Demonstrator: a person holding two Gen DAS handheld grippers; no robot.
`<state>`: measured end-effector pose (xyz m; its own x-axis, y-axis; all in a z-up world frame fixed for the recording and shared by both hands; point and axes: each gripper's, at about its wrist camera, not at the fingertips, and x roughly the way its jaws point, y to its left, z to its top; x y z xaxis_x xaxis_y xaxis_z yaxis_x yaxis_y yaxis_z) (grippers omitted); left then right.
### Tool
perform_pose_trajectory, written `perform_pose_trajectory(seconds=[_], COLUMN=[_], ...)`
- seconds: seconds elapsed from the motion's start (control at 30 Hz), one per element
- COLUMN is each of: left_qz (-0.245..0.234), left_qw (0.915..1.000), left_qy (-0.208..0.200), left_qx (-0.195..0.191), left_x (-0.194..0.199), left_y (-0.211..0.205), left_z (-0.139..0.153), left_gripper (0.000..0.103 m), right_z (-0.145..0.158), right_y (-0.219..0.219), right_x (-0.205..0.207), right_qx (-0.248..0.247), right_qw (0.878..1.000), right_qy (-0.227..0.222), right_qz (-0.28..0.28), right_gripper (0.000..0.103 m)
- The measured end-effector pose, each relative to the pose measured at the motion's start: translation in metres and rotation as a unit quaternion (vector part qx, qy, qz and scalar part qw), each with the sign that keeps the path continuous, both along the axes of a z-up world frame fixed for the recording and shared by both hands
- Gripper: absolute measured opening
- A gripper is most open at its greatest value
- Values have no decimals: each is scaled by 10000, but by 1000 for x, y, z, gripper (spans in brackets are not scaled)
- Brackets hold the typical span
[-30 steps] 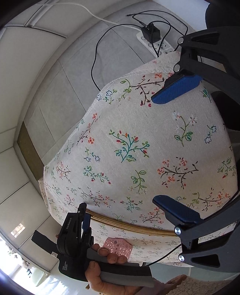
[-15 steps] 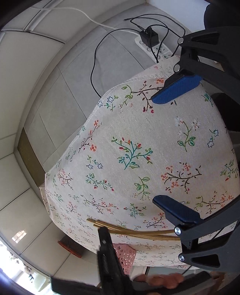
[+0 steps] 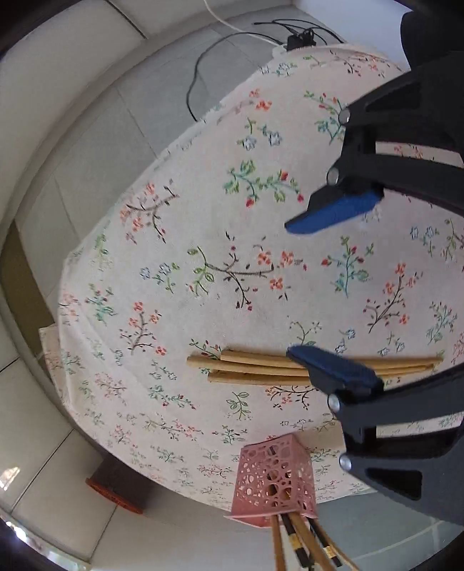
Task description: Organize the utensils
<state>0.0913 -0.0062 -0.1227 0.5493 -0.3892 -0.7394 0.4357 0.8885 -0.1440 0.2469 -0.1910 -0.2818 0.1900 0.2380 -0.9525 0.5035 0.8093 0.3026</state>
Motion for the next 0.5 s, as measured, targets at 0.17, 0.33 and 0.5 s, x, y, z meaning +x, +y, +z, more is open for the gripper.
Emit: perform_pose_trajectory(seconds=[0.17,0.33,0.5], left_qz=[83,84,126], left_qw=[9991,9981,9973], left_qy=[-22,41,78], left_qx=[-413,-602,-714], left_x=[0,2,6], left_y=[24,34,42], left_z=[2,-1,-4], left_gripper=[6,6,6], right_z=[-11,-18,-16], right_y=[2,9,10], right_x=[14,25,31], right_qx=[338,437,565], right_qw=[9985,9974,9964], right_qy=[-2,66,-26], right_qz=[-441,-561,-636], right_gripper=[28,27,28])
